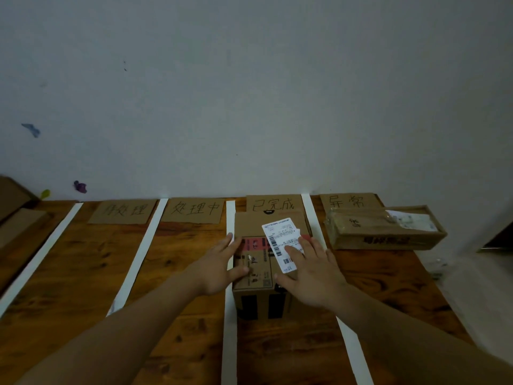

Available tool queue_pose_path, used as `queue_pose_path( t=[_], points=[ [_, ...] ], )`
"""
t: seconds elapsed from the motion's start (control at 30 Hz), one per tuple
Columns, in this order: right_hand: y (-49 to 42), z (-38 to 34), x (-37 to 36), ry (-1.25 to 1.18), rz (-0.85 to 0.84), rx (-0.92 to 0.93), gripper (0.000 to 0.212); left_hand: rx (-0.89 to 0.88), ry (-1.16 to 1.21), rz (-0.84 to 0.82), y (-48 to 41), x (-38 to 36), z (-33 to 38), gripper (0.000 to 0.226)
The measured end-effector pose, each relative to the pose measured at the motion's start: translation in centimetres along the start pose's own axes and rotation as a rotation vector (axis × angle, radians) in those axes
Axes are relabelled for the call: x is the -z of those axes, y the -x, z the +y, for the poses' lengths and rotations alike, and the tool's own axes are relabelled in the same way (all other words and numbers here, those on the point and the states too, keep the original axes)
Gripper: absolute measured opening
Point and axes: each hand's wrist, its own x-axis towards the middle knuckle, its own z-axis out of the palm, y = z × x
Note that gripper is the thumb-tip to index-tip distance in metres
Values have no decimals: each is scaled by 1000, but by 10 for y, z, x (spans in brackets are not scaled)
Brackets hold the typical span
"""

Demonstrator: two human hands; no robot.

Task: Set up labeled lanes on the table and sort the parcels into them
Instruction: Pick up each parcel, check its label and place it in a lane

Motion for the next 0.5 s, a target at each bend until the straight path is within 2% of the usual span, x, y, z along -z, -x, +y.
queue_pose_path(
  t=[0.13,0.27,0.5],
  points=[
    [-8,-24,26,-20,21,49,83,70,24,88,17,29,-18,76],
    [-18,-78,51,18,59,98,83,124,26,191,47,70,-72,76],
    [-37,-245,63,47,147,323,79,287,33,365,153,137,-215,73]
  ],
)
